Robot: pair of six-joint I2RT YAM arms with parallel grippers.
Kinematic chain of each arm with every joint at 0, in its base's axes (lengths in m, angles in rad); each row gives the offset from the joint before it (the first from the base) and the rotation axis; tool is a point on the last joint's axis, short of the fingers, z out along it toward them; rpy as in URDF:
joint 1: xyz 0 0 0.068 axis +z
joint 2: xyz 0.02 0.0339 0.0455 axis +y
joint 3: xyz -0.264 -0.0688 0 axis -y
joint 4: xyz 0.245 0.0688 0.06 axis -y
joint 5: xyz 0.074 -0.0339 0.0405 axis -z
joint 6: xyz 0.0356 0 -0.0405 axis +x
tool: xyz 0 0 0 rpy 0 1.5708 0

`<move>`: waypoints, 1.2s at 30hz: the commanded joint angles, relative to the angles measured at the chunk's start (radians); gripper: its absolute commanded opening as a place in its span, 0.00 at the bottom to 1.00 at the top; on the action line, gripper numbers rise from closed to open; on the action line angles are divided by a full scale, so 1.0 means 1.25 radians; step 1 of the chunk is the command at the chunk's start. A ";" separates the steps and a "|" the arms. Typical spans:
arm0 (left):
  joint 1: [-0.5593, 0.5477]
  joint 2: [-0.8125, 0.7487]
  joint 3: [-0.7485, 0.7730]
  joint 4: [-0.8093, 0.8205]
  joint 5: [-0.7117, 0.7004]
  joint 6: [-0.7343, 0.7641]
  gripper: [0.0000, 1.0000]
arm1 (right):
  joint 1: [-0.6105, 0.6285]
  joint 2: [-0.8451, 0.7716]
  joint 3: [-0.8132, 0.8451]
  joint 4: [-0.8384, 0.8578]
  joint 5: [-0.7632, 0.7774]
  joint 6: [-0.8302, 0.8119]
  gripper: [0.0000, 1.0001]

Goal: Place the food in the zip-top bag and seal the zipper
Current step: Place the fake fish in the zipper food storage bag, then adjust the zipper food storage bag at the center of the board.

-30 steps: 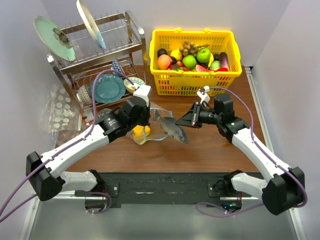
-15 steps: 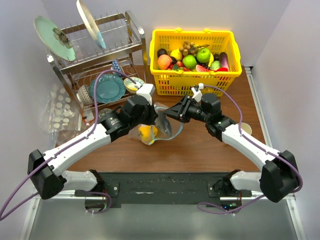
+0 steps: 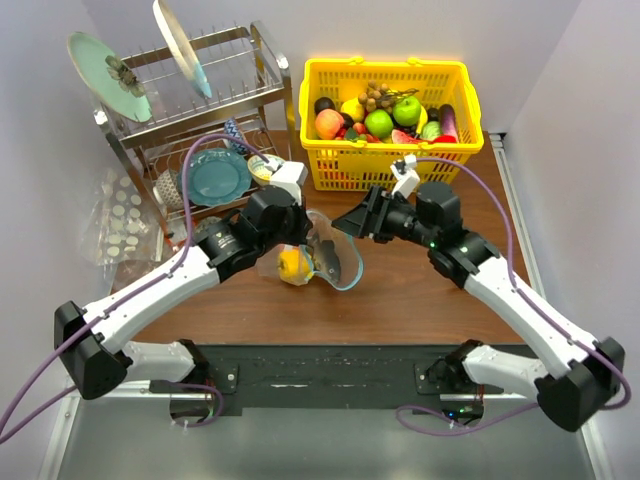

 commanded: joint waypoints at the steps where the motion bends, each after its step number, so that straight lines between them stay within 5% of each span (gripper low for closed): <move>1: 0.002 -0.035 0.039 0.011 -0.042 0.024 0.00 | 0.001 -0.064 0.012 -0.159 0.097 -0.161 0.67; 19: 0.003 -0.045 0.076 -0.015 -0.061 0.022 0.00 | 0.005 -0.059 -0.196 -0.058 -0.038 -0.177 0.59; 36: 0.003 -0.040 0.066 -0.017 -0.070 0.029 0.00 | 0.007 -0.161 -0.238 -0.059 0.002 -0.210 0.63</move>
